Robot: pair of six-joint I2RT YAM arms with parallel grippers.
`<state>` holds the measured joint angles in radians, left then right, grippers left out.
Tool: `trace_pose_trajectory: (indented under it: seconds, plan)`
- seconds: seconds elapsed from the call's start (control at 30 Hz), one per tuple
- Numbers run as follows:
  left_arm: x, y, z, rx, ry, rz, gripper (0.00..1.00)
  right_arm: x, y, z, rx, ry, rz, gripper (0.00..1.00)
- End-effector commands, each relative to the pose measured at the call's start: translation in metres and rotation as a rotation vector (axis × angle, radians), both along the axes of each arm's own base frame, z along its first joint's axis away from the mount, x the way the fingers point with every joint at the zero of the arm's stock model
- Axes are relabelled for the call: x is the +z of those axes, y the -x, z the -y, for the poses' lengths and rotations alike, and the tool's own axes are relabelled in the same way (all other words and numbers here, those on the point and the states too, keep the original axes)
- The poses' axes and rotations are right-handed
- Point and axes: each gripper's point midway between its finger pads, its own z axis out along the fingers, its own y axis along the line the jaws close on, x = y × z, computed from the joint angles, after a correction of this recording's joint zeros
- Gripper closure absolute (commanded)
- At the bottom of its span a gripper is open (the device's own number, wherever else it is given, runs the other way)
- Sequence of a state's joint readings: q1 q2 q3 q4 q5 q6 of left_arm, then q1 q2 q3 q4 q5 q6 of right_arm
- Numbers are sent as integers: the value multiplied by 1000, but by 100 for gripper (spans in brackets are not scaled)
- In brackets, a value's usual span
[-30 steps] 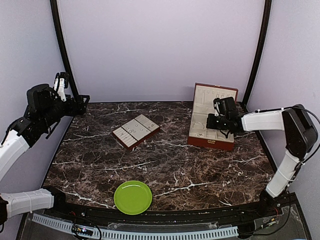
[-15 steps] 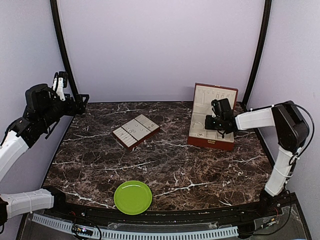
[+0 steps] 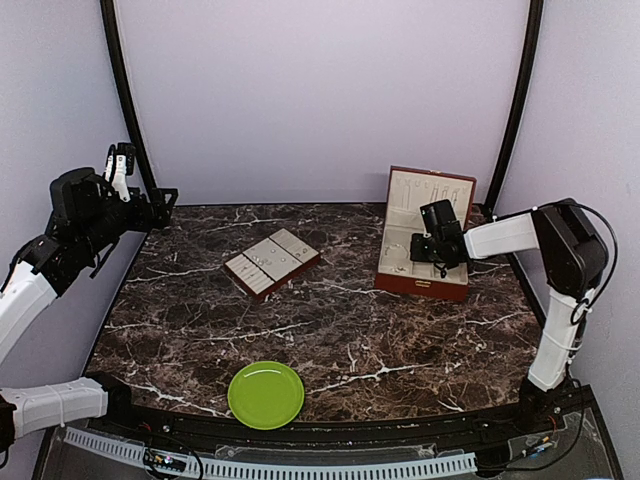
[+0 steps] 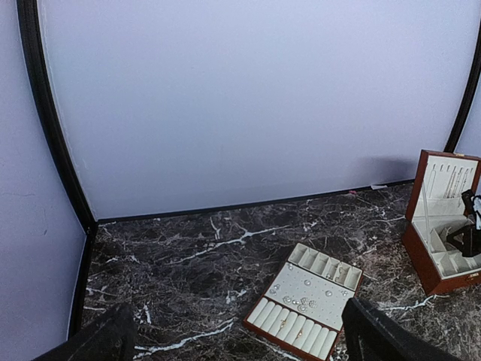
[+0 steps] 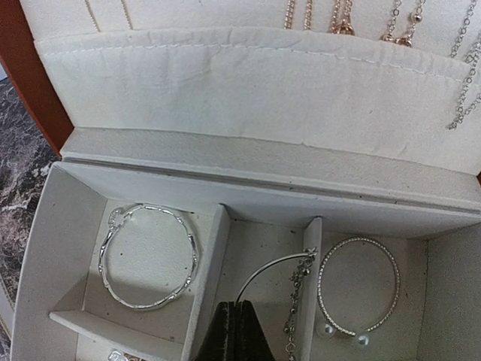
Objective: Organize the mixed jewelry
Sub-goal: Place the bangle in the larger divider.
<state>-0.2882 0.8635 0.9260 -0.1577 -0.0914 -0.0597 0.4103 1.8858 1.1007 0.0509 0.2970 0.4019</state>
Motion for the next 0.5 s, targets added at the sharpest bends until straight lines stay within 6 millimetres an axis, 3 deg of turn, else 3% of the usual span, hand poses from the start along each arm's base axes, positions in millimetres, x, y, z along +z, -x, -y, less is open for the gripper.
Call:
trace_pose_trajectory:
  seconds: [0.0, 0.47]
  plan:
    - [5, 4, 0, -2, 5, 27, 1, 3, -11, 6, -45, -2, 14, 100]
    - [3, 3, -3, 9, -20, 26, 1, 0, -17, -4, -15, -62, 3, 100]
